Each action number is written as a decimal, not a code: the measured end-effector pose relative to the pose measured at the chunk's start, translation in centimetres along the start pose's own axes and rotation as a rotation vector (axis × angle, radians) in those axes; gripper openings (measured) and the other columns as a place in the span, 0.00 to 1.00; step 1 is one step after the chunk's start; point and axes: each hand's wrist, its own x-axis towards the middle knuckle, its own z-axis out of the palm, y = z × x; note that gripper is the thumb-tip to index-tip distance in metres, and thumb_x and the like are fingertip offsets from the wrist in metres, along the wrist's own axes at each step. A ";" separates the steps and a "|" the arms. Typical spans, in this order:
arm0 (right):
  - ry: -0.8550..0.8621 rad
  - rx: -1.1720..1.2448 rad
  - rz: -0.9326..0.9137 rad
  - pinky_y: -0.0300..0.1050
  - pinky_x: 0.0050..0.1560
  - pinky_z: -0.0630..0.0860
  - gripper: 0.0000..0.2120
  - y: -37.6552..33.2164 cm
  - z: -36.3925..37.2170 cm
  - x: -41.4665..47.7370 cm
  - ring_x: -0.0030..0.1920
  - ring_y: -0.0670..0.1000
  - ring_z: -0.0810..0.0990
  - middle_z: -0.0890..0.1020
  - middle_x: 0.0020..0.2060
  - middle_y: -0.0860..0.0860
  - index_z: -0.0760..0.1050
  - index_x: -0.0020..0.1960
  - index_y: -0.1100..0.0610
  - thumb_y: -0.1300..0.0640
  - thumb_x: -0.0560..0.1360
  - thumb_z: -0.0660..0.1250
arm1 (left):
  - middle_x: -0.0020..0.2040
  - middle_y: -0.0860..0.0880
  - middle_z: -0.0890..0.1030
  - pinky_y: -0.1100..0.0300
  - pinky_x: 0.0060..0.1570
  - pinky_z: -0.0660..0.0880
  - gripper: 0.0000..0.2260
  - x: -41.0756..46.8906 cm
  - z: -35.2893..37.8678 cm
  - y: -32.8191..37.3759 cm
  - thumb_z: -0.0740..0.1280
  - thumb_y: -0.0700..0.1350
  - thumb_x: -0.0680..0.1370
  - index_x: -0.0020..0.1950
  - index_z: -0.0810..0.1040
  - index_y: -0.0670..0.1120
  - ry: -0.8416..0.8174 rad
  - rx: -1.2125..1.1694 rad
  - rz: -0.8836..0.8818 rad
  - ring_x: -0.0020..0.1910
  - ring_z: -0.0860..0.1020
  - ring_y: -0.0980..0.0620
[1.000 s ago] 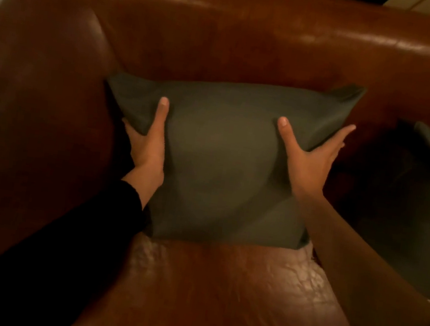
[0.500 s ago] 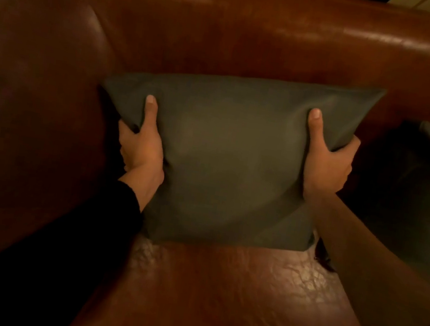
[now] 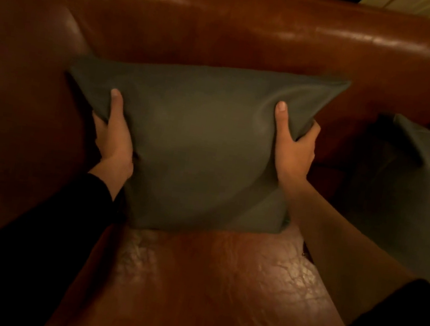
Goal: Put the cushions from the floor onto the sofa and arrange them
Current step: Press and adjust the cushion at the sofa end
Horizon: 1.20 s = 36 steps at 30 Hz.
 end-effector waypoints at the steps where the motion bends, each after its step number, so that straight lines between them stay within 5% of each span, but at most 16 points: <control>1: 0.013 -0.009 -0.002 0.57 0.67 0.67 0.47 0.1 0.1 0.0 0.66 0.52 0.70 0.73 0.65 0.46 0.60 0.71 0.45 0.22 0.59 0.61 | 0.56 0.59 0.75 0.60 0.59 0.72 0.24 0.1 -0.1 0.0 0.63 0.63 0.76 0.70 0.68 0.58 0.018 0.019 0.024 0.55 0.75 0.58; 7: 0.004 -0.021 0.001 0.54 0.68 0.66 0.46 -0.2 0.0 0.0 0.67 0.52 0.69 0.72 0.66 0.47 0.60 0.72 0.46 0.23 0.61 0.61 | 0.64 0.56 0.75 0.49 0.66 0.69 0.27 0.0 -0.3 0.2 0.55 0.69 0.74 0.71 0.66 0.62 0.150 0.141 0.074 0.64 0.72 0.51; 16: 0.112 0.150 -0.152 0.38 0.59 0.70 0.32 -0.2 -0.8 -0.9 0.59 0.43 0.75 0.76 0.57 0.42 0.65 0.69 0.48 0.36 0.70 0.68 | 0.59 0.56 0.78 0.57 0.63 0.73 0.14 -0.8 -0.8 0.5 0.57 0.57 0.81 0.63 0.72 0.56 0.166 -0.092 0.241 0.58 0.77 0.58; 20: 0.087 0.038 -0.193 0.50 0.65 0.69 0.39 -0.3 0.5 0.2 0.65 0.48 0.71 0.75 0.62 0.44 0.63 0.70 0.47 0.28 0.66 0.62 | 0.62 0.53 0.77 0.57 0.63 0.71 0.21 0.4 0.2 -0.1 0.55 0.59 0.81 0.71 0.68 0.52 0.186 0.046 0.215 0.60 0.76 0.54; 24: 0.108 -0.103 -0.209 0.56 0.66 0.65 0.37 0.0 1.4 0.5 0.69 0.52 0.66 0.69 0.68 0.48 0.59 0.73 0.49 0.30 0.71 0.59 | 0.69 0.48 0.71 0.50 0.65 0.68 0.29 2.2 0.2 -0.9 0.51 0.66 0.78 0.76 0.57 0.54 0.151 0.262 0.144 0.65 0.72 0.46; 29: 0.117 -0.145 -0.193 0.61 0.68 0.62 0.40 0.3 0.7 0.1 0.71 0.53 0.63 0.65 0.70 0.50 0.53 0.75 0.46 0.29 0.71 0.59 | 0.72 0.46 0.63 0.45 0.67 0.64 0.29 1.0 -0.3 -0.5 0.54 0.64 0.79 0.77 0.53 0.55 0.254 0.311 0.175 0.69 0.67 0.45; 32: 0.219 -0.138 -0.260 0.64 0.70 0.57 0.43 0.7 0.2 -1.4 0.74 0.55 0.59 0.59 0.74 0.52 0.47 0.77 0.46 0.30 0.70 0.61 | 0.75 0.41 0.58 0.43 0.69 0.58 0.33 -3.2 -1.4 -0.4 0.55 0.62 0.78 0.78 0.52 0.46 0.321 0.523 0.487 0.73 0.60 0.42; 36: 0.360 -0.304 -0.667 0.67 0.71 0.53 0.35 1.5 -0.2 -4.1 0.74 0.61 0.55 0.59 0.74 0.63 0.54 0.76 0.60 0.44 0.77 0.62 | 0.74 0.38 0.59 0.44 0.70 0.50 0.31 -8.7 -2.1 -3.9 0.58 0.61 0.78 0.76 0.56 0.46 -0.133 1.012 1.301 0.75 0.53 0.43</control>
